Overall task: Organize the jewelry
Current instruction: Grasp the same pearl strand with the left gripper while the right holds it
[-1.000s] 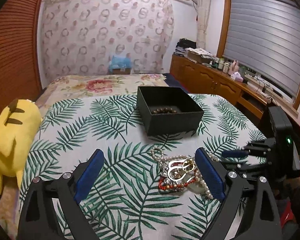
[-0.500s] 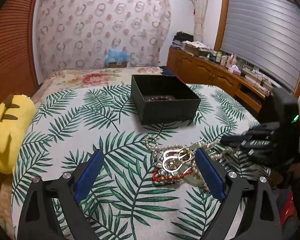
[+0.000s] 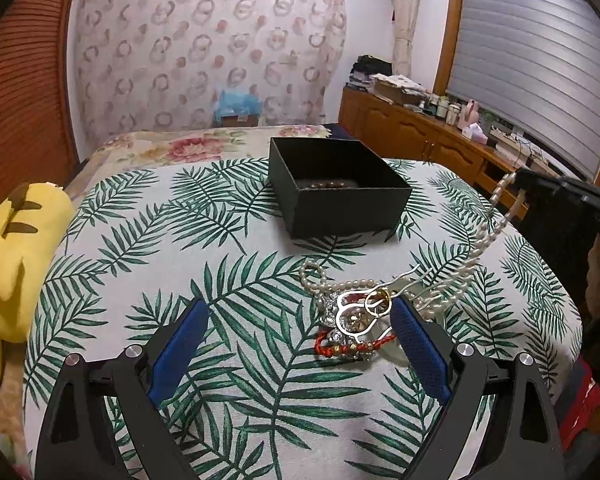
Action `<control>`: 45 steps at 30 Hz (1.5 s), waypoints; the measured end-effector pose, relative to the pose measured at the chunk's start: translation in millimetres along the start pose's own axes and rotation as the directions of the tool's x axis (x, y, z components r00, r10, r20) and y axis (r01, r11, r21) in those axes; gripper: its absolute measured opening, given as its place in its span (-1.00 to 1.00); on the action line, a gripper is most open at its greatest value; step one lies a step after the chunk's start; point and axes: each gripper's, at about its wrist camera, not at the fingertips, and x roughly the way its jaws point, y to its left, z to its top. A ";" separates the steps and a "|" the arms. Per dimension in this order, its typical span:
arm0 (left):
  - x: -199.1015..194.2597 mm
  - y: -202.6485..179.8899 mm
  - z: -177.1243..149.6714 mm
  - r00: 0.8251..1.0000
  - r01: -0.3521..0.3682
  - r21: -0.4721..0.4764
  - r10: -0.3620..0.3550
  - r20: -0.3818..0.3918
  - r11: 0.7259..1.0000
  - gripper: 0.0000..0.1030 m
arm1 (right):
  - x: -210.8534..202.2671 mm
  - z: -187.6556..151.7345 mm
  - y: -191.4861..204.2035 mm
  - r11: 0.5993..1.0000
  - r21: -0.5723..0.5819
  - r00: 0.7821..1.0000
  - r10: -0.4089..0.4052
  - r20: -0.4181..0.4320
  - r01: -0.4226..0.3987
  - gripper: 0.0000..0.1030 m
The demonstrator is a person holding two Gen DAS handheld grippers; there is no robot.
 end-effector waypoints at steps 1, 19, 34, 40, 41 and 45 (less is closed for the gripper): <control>0.1 0.8 -0.6 1.000 0.000 -0.002 0.000 -0.003 1.000 0.72 | -2.7 0.7 -2.9 1.000 0.001 1.000 -0.006 0.006 0.006 -0.84; 20.7 8.3 21.4 0.997 0.049 0.017 -0.048 -0.057 0.999 0.45 | 4.1 -13.3 -19.5 0.998 0.033 0.999 -0.044 -0.015 0.045 -0.84; 90.4 -3.6 41.5 0.964 0.109 0.122 -0.075 -0.254 0.987 -0.62 | 15.6 -20.8 -11.0 0.999 0.030 0.999 -0.019 -0.034 0.020 -0.84; 92.4 -5.2 40.2 0.962 0.116 0.139 -0.076 -0.262 0.983 -0.93 | 16.0 -20.6 -10.7 0.999 0.030 0.999 -0.018 -0.035 0.019 -0.84; 92.7 -5.6 40.3 0.963 0.116 0.144 -0.076 -0.257 0.983 -0.94 | 16.0 -20.5 -10.9 0.999 0.031 0.999 -0.018 -0.035 0.019 -0.84; 85.0 -9.3 45.2 0.968 0.131 0.136 -0.097 -0.233 0.982 -1.00 | 15.1 -20.3 -10.5 0.999 0.030 0.999 -0.019 -0.033 0.020 -0.84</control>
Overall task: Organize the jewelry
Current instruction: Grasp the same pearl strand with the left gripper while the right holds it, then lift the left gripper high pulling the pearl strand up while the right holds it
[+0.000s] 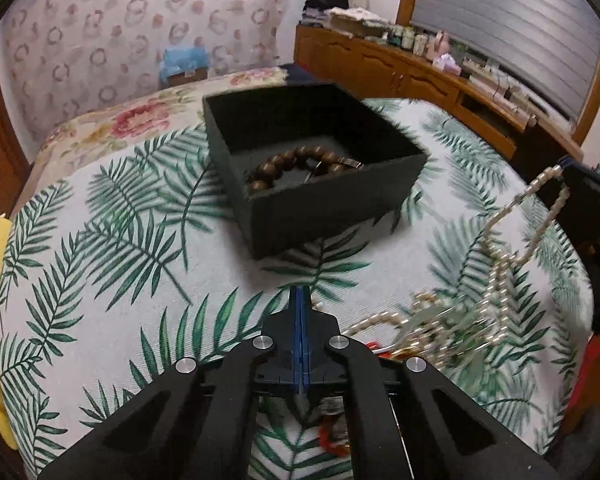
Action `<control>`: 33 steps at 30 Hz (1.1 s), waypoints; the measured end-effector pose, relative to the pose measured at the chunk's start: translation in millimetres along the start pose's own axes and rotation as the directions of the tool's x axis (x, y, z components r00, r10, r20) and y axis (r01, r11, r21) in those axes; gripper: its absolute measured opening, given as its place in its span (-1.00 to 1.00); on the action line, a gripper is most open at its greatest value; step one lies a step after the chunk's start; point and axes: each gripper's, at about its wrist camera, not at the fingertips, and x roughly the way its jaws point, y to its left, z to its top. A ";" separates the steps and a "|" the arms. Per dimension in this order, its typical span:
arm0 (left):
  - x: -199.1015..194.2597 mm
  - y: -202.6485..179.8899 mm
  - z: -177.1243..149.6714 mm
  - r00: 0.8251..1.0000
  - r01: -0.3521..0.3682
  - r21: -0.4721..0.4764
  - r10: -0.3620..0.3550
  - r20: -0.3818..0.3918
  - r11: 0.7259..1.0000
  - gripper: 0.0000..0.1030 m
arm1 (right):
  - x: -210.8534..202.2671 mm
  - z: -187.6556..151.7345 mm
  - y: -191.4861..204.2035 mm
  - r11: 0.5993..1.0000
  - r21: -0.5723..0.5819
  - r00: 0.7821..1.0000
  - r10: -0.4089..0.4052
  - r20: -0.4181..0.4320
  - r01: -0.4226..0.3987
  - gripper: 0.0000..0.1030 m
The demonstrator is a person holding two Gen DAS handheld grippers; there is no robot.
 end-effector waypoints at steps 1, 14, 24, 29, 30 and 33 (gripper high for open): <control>-6.4 -4.5 2.7 1.000 0.002 0.007 -0.002 0.021 1.000 -1.00 | 0.0 0.1 -0.5 1.000 0.000 1.000 0.001 0.001 -0.001 -0.84; -28.5 -12.4 25.0 0.999 -0.014 0.039 0.012 0.043 0.999 -1.00 | 0.0 1.3 4.0 1.000 -0.008 1.000 0.012 0.005 -0.012 -0.84; 4.8 8.8 6.0 0.998 -0.004 -0.003 0.004 -0.061 1.000 -0.61 | 4.3 -0.1 6.0 1.000 -0.004 1.000 0.019 -0.004 -0.019 -0.84; 13.9 2.8 3.0 0.996 -0.030 0.034 0.032 -0.085 0.999 -0.61 | 5.0 -0.1 6.3 1.000 -0.001 1.000 0.017 -0.005 -0.017 -0.84; 14.5 1.7 2.6 0.996 -0.039 0.047 0.043 -0.081 0.998 -0.61 | 5.2 0.3 5.3 1.000 -0.001 1.000 0.017 -0.005 -0.017 -0.84; 16.0 -0.4 4.5 0.995 -0.062 0.070 0.067 -0.079 0.996 -0.71 | 5.6 0.1 5.4 1.000 0.000 1.000 0.018 -0.006 -0.018 -0.84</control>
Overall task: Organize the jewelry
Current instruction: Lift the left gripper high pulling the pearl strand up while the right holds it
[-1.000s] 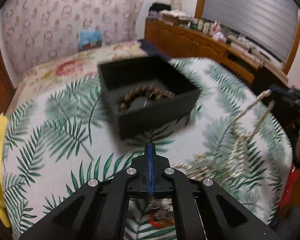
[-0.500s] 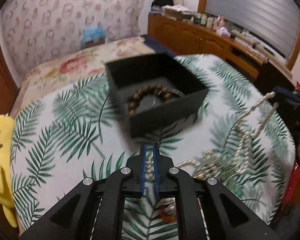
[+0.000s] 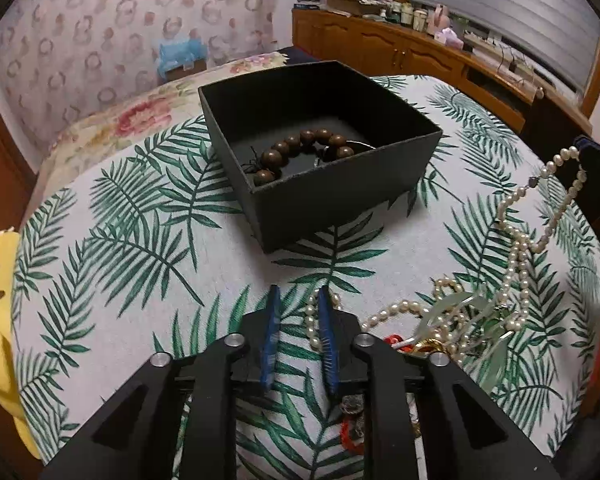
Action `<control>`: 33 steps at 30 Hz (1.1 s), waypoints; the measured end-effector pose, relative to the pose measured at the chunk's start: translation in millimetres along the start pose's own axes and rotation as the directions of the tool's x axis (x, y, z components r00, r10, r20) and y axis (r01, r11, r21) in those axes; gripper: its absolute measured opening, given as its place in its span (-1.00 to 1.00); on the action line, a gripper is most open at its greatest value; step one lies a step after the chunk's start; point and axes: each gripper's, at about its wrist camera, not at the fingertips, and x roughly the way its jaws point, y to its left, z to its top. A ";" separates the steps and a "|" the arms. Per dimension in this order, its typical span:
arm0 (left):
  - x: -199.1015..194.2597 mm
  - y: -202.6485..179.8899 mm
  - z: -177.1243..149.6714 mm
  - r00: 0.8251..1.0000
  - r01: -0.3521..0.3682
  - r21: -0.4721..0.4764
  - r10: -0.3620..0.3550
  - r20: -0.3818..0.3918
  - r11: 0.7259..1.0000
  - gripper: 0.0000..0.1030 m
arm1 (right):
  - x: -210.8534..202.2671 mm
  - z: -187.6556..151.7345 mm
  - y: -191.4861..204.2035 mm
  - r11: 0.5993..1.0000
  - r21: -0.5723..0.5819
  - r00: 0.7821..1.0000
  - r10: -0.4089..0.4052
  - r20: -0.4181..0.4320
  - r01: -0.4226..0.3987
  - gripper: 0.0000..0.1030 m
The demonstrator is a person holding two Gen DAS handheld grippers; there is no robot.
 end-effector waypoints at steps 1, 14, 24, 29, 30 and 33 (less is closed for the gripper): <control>0.7 0.1 1.2 1.000 -0.002 0.003 0.002 0.003 1.000 -0.72 | -0.3 0.0 -0.6 1.000 -0.001 1.000 0.000 0.000 0.000 -0.84; -32.6 -4.6 10.1 0.990 0.055 -0.024 -0.051 0.130 0.998 -0.93 | -0.5 -1.9 0.3 1.000 -0.005 1.000 0.000 -0.002 0.000 -0.84; -102.6 -29.1 35.6 0.951 0.084 0.005 -0.081 0.299 0.996 -0.93 | -14.9 9.2 2.4 1.000 -0.025 0.999 0.000 0.039 0.001 -0.84; -130.1 -39.1 41.3 0.929 0.092 0.024 -0.094 0.358 0.996 -0.93 | -24.2 24.7 7.8 0.999 -0.040 0.998 0.003 0.070 0.000 -0.84; -136.6 -40.2 42.6 0.923 0.097 0.026 -0.100 0.372 0.995 -0.93 | -24.1 28.4 8.4 0.999 -0.042 0.997 0.003 0.072 0.000 -0.84; -152.3 -43.2 43.2 0.909 0.092 0.034 -0.098 0.406 0.995 -0.93 | -25.3 31.1 10.9 0.999 -0.046 0.997 0.006 0.076 -0.002 -0.84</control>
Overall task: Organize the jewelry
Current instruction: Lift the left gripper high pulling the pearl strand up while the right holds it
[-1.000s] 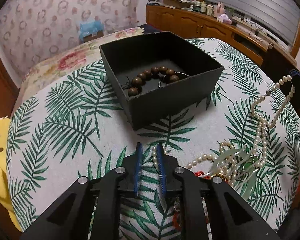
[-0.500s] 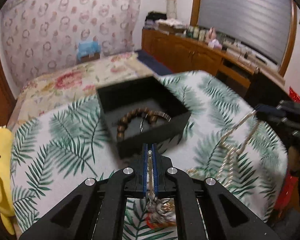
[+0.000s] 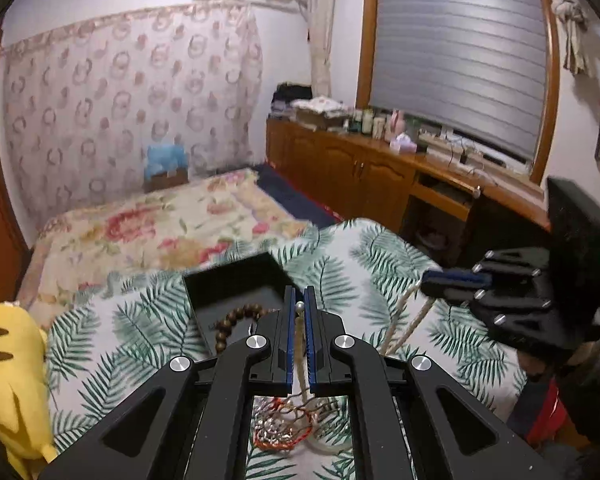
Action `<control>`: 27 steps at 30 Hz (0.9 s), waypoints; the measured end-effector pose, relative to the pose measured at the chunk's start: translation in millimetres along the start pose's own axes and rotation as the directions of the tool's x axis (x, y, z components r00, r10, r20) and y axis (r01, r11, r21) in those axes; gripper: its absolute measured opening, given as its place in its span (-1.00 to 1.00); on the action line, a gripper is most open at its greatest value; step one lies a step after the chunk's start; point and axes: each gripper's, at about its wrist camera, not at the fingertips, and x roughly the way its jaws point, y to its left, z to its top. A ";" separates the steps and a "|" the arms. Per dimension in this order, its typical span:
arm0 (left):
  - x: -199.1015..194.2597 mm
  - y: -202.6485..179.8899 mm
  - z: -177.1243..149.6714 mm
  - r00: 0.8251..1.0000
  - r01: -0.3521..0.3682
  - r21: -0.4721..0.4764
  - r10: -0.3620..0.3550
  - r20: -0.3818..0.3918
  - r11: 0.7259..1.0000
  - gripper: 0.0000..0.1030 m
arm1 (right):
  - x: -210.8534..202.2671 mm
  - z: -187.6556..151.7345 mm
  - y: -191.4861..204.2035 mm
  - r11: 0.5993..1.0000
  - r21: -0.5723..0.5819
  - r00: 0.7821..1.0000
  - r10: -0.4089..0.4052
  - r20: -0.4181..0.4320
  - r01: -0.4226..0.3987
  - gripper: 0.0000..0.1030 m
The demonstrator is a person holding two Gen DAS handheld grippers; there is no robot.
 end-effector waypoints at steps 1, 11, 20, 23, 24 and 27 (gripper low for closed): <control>-5.3 -0.4 3.2 1.000 -0.001 -0.002 0.001 0.013 1.000 -0.93 | 0.0 0.6 0.3 1.000 -0.001 1.000 0.000 0.000 0.000 -0.84; -36.3 -3.5 30.7 0.995 -0.015 0.001 0.015 0.096 1.000 -0.93 | -0.8 4.2 2.5 1.000 -0.002 1.000 0.001 0.012 -0.001 -0.84; -53.2 -16.9 49.0 0.989 -0.043 0.038 0.037 0.140 0.998 -0.93 | -6.5 10.7 3.7 1.000 -0.007 1.000 0.003 0.027 -0.003 -0.84; -46.6 -13.8 45.5 0.992 -0.049 0.041 0.044 0.114 0.998 -0.93 | -7.2 10.7 3.3 1.000 -0.004 1.000 0.002 0.026 -0.002 -0.84; -43.6 -12.7 43.5 0.994 -0.051 0.041 0.047 0.103 0.998 -0.93 | -7.2 10.4 3.1 1.000 -0.003 1.000 0.003 0.025 -0.003 -0.84; -34.4 -7.4 32.9 0.996 -0.055 0.037 0.052 0.067 0.998 -0.93 | -6.4 9.2 2.1 1.000 -0.003 1.000 0.004 0.019 -0.004 -0.84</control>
